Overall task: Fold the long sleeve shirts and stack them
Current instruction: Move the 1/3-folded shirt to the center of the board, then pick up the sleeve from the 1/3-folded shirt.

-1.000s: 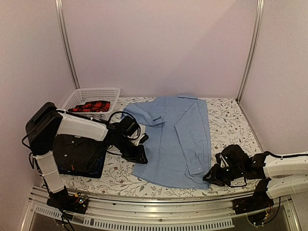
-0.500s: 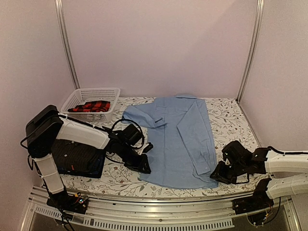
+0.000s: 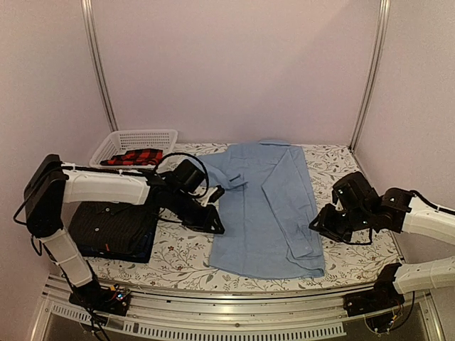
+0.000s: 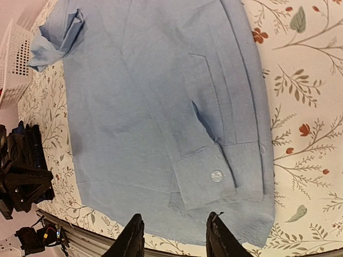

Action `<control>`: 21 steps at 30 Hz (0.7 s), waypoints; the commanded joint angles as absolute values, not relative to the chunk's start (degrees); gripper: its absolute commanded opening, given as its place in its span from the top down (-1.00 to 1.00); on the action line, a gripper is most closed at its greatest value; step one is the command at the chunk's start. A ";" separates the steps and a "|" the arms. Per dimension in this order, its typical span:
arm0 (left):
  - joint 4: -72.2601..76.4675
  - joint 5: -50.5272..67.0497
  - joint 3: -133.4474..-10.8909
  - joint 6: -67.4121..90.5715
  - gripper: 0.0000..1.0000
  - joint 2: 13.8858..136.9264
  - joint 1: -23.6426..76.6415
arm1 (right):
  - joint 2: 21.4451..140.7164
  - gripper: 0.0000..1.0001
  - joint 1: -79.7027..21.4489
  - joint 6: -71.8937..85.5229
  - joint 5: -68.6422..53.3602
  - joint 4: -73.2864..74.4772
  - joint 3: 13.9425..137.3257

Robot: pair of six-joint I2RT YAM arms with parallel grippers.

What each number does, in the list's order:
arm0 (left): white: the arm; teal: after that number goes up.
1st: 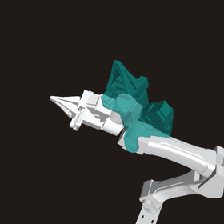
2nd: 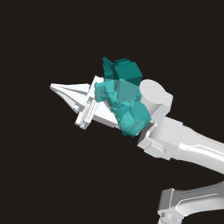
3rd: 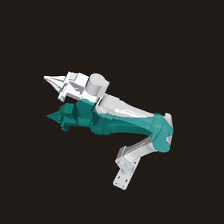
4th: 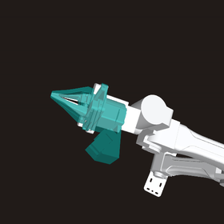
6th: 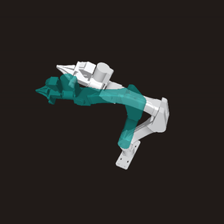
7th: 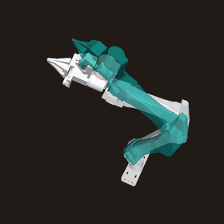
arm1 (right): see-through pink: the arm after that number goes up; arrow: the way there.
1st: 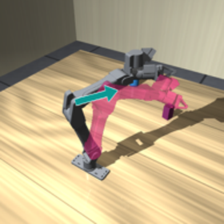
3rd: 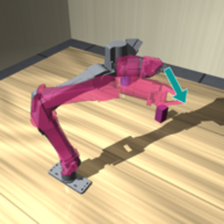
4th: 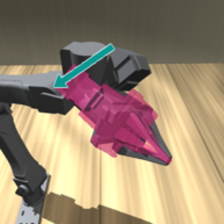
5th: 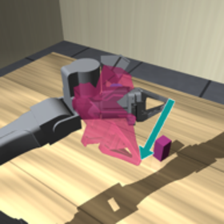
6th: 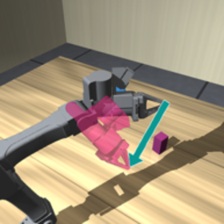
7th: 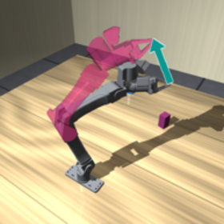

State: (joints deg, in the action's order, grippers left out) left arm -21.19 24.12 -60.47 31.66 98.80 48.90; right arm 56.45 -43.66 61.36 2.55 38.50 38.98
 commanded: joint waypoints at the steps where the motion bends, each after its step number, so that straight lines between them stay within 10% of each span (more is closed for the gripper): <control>1: -23.42 19.62 -64.62 29.81 0.58 95.70 43.43 | 64.31 0.20 -44.06 53.16 3.51 30.21 45.10; 21: -26.57 1.33 -93.23 34.28 0.25 119.02 37.14 | 99.65 -0.03 -39.11 21.39 2.14 11.54 73.19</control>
